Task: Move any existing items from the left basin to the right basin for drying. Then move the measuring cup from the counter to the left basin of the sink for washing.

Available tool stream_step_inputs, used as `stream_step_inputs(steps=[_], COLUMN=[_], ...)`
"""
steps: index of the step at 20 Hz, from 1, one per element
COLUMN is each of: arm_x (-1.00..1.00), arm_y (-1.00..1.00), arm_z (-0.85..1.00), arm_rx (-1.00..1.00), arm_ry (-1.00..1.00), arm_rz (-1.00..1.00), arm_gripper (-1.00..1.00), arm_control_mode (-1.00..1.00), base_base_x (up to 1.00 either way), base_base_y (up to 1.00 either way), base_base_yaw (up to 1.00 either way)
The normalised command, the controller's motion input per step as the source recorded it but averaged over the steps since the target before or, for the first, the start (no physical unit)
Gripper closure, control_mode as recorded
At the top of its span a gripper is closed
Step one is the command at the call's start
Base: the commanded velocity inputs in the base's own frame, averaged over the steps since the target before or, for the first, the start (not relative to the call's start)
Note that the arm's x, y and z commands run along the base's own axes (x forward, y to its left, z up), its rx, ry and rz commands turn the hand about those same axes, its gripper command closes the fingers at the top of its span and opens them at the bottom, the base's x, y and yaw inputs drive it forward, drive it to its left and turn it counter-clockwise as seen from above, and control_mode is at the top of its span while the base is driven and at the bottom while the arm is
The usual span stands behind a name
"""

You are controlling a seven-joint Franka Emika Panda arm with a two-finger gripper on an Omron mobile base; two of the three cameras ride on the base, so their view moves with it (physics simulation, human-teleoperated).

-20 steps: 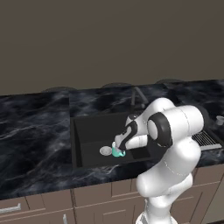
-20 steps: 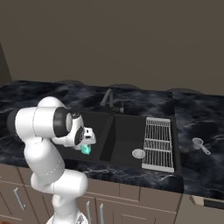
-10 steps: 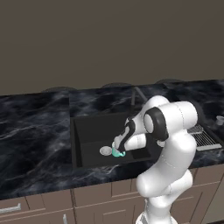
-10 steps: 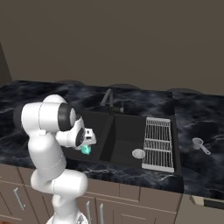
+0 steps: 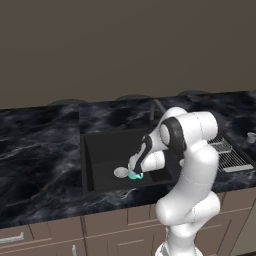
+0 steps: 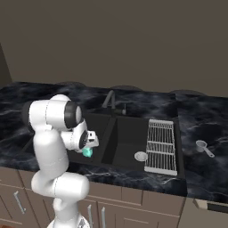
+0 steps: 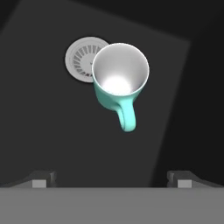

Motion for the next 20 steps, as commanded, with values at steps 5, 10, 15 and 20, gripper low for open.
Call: stream_step_inputs(steps=[5, 10, 15, 20], arm_x=[0.07, 0.0, 0.0, 0.11], arm_y=[0.0, 0.0, 0.0, 0.0], arm_z=[-0.15, -0.13, -0.13, -0.05], arm_rx=[0.0, 0.0, -0.02, -0.01], arm_ry=[0.0, 0.01, 0.02, 0.0], arm_rz=[0.0, 0.0, 0.0, 0.0], arm_gripper=[-1.0, -1.0, -1.0, -1.0], arm_control_mode=[-1.0, -1.0, -1.0, -1.0], base_base_x=[0.0, 0.0, 0.0, 0.0], base_base_y=[0.0, 0.0, 0.0, 0.0], base_base_yaw=[0.0, 0.0, 0.0, 0.0])
